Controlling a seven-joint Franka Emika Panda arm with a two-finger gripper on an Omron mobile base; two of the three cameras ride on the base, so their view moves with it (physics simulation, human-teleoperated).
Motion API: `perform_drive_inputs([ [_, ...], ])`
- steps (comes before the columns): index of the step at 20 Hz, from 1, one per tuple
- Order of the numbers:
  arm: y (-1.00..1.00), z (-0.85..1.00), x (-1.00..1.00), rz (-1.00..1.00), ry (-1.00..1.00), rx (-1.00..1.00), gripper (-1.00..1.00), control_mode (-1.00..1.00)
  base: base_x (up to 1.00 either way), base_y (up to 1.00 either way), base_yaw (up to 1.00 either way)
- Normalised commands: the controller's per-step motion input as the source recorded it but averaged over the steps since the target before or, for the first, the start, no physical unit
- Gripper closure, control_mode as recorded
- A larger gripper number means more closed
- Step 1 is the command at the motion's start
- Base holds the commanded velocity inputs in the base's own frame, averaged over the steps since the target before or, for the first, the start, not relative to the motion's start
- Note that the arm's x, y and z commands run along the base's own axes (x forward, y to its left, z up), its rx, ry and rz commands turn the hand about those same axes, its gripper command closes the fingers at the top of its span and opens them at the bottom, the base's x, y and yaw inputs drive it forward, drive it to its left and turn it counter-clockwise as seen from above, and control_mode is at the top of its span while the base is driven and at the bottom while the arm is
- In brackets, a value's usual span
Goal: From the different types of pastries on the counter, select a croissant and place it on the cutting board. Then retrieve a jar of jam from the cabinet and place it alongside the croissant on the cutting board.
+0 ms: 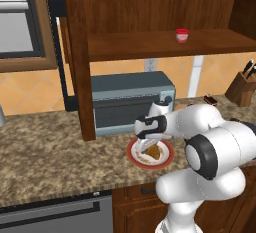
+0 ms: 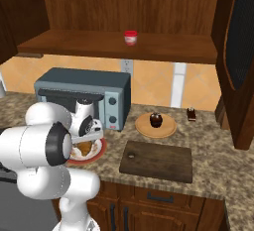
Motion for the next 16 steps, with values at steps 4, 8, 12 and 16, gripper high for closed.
perform_drive_inputs([
  [4,-0.04,-0.13,-0.13,0.0,0.0,0.01,1.0,-1.0,0.0,0.0,0.0],
  [8,-0.28,0.41,-0.18,0.0,0.18,0.13,1.0,-1.0,0.0,0.0,0.0],
  [12,-0.09,0.71,-0.04,0.0,0.07,0.03,1.0,-1.0,0.0,0.0,0.0],
  [16,0.0,0.22,0.0,0.0,0.07,-0.09,1.0,-1.0,0.0,0.0,0.0],
])
